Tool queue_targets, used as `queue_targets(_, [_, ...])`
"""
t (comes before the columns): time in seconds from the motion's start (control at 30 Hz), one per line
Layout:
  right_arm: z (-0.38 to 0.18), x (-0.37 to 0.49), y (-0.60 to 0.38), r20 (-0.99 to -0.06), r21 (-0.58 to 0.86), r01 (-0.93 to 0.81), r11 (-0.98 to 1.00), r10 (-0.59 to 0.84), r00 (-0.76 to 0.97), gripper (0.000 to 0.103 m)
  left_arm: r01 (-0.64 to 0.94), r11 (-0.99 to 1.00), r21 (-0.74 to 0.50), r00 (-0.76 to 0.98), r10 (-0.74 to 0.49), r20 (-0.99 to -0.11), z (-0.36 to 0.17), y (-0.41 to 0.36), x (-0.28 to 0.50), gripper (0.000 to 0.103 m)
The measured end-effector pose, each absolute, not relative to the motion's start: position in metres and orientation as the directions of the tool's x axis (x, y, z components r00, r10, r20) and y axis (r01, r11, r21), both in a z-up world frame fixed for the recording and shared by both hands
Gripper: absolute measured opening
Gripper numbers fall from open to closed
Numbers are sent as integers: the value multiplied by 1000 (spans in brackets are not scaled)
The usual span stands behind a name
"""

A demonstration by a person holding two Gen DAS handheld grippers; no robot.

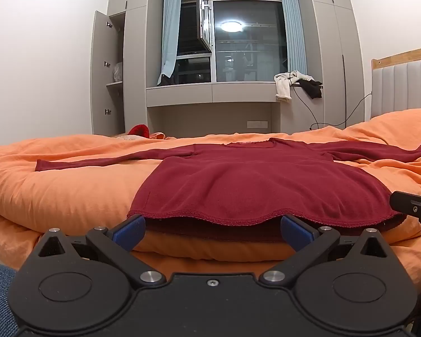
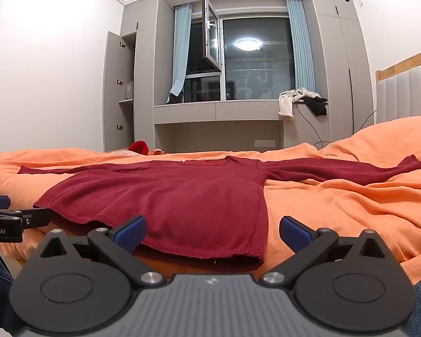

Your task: Fold small clothes

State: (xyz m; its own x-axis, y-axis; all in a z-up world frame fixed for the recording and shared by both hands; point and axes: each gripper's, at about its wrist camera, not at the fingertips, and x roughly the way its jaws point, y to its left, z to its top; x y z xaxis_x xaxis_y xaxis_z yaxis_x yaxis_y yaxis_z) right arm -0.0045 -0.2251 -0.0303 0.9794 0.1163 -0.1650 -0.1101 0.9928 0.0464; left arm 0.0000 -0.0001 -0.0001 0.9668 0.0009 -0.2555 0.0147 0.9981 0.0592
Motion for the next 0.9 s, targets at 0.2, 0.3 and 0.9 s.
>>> queue_targets(0.2, [-30,-4,-225,-166,46,-110,993,116,979,103,15,998,59,967,1,-256,0,0,0,102])
queue_targets(0.3, [-30,-4,-225,-167,46,-110,993,116,979,103,15,998,58,967,0,-255,0,0,0,102])
queue_targets(0.9, [-33,-7,-226,-165,45,-108,993,114,980,103,14,998,59,967,1,-255,0,0,0,102])
